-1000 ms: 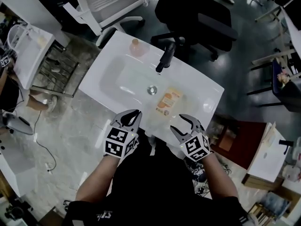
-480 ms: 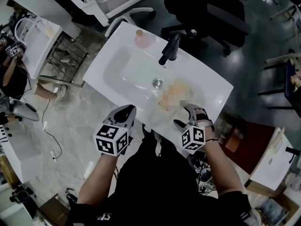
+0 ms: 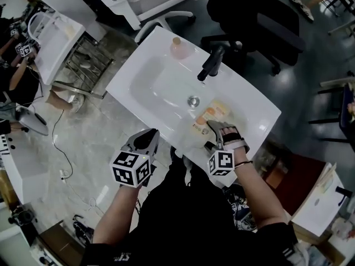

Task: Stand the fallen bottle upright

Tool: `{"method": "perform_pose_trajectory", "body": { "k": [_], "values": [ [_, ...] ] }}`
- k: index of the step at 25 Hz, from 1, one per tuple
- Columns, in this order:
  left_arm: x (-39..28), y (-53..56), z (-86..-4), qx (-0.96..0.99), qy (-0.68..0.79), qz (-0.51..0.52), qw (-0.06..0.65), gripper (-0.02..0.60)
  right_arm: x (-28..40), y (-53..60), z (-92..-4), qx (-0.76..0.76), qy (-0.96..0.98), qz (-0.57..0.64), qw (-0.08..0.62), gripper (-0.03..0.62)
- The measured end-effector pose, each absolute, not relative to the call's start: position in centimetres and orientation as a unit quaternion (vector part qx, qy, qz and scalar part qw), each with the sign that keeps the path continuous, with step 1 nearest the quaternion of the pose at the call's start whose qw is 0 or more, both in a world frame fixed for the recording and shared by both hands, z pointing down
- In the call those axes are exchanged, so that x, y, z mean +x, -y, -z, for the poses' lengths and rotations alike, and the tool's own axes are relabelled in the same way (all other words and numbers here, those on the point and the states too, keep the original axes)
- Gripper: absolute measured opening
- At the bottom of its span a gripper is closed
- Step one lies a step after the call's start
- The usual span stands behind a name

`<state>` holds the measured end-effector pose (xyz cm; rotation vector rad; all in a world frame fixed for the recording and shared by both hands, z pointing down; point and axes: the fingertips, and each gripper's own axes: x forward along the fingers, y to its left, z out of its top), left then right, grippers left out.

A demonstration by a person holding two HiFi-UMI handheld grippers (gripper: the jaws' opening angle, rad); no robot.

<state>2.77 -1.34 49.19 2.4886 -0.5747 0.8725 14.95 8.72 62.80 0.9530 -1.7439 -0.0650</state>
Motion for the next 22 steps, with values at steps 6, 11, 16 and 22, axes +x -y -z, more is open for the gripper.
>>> {"method": "perform_pose_trajectory", "body": {
  "k": [6,11,16,22],
  "values": [
    [0.0,2.3,-48.6,0.892,0.238,-0.31,0.227,0.04,13.5,-7.4,-62.9,0.409,0.734,0.055,0.539,0.429],
    [-1.5,2.7,-48.6,0.888,0.25,-0.306,0.236,0.04,12.7,-5.9,-62.8,0.422,0.723,0.081,0.541,0.408],
    [-1.9,3.0,-48.5,0.888,0.249,-0.305,0.238,0.04,11.9,-4.7,-61.8,0.433,0.735,0.081,0.516,0.364],
    [-1.9,3.8,-48.8,0.888,0.246,-0.305,0.241,0.04,13.5,-3.7,-58.1,0.518,0.752,0.003,0.407,0.012]
  ]
}}
